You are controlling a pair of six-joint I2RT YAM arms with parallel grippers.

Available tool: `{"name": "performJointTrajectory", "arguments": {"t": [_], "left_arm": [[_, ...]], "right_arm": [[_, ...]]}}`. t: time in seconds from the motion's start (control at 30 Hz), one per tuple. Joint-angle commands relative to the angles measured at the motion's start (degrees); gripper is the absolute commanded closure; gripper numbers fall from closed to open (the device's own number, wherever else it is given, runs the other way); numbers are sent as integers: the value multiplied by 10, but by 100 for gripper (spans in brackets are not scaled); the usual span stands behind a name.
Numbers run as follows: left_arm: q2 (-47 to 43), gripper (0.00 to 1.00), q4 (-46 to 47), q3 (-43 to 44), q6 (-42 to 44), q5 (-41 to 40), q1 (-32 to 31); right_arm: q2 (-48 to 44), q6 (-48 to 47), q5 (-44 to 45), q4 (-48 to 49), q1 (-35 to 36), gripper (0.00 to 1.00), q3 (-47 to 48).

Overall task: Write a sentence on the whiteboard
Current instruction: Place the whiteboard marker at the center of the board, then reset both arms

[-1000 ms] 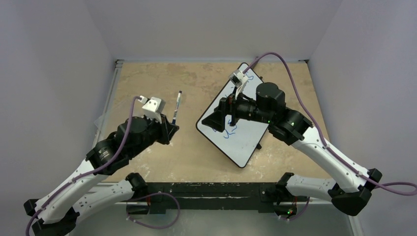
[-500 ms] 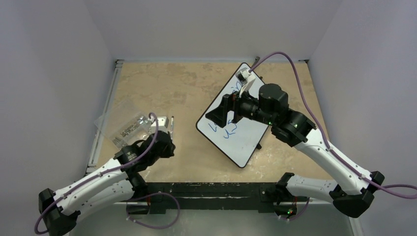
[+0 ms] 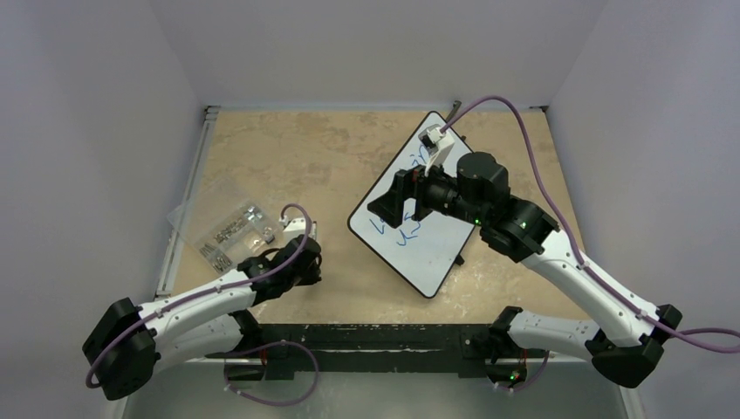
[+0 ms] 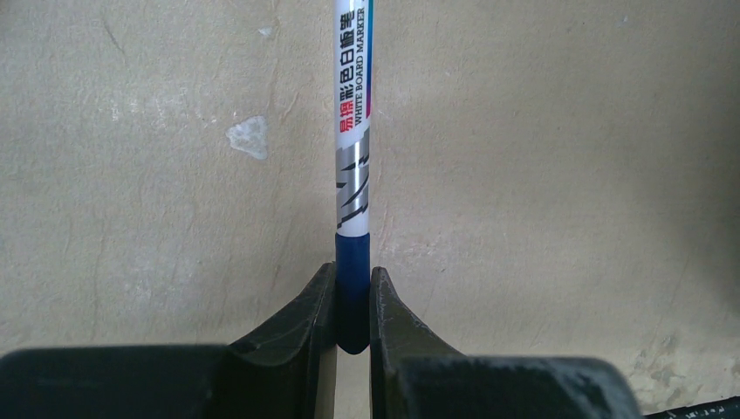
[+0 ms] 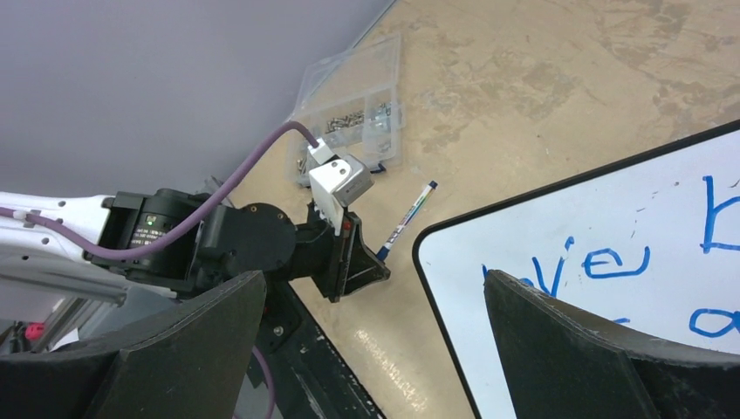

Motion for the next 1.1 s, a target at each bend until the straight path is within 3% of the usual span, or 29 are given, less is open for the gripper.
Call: {"name": "performJointTrajectory", "arguments": {"t": [0.0, 0.2, 0.43, 0.5, 0.77, 1.07], "left_arm": [[8, 98, 71, -19, -14, 22, 12], [15, 86, 100, -45, -12, 48, 32], [6, 46, 80, -47, -8, 33, 33], [-2, 41, 74, -46, -8, 31, 33], [-52, 31, 21, -18, 7, 23, 33], [-99, 22, -49, 86, 77, 6, 34]], "right_arm": [[-10, -10, 13, 4, 0, 1, -3], [-4, -12, 13, 7, 0, 1, -4], [6, -16, 13, 8, 0, 1, 0], [8, -16, 13, 9, 0, 1, 0], [3, -16, 26, 14, 0, 1, -5], [-46, -20, 66, 68, 0, 1, -47]]}}
